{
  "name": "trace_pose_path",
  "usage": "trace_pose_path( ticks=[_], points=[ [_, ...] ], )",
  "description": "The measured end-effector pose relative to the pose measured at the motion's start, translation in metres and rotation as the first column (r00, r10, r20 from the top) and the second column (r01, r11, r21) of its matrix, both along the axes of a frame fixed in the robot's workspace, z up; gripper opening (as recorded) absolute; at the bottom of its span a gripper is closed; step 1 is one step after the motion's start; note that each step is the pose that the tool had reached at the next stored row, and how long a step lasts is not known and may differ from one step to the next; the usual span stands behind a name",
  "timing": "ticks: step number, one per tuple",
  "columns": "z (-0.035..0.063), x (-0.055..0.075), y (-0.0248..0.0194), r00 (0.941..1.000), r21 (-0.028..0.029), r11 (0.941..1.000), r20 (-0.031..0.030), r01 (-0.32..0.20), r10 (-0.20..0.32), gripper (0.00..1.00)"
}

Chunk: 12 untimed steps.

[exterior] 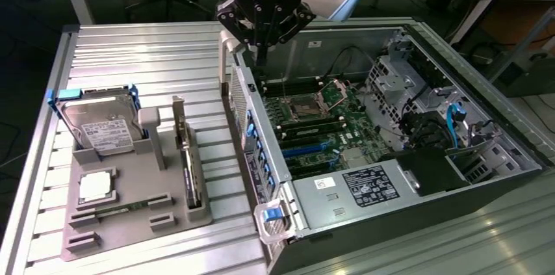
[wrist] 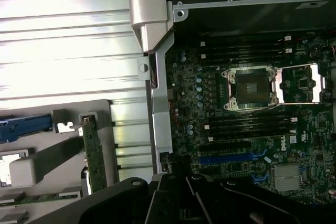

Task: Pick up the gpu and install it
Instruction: 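Reach for the gpu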

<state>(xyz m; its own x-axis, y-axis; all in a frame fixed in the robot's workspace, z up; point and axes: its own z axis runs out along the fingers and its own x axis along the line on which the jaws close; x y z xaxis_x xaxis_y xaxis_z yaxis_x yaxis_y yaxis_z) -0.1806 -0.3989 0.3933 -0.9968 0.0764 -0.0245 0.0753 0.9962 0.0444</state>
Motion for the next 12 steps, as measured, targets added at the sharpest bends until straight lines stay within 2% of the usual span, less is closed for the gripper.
trace_pose_path(
  ticks=[12],
  points=[
    [0.0, -0.013, 0.0, 1.0, 0.0, 1.0, 0.0, 0.0, 0.0, 0.11]
  ],
)
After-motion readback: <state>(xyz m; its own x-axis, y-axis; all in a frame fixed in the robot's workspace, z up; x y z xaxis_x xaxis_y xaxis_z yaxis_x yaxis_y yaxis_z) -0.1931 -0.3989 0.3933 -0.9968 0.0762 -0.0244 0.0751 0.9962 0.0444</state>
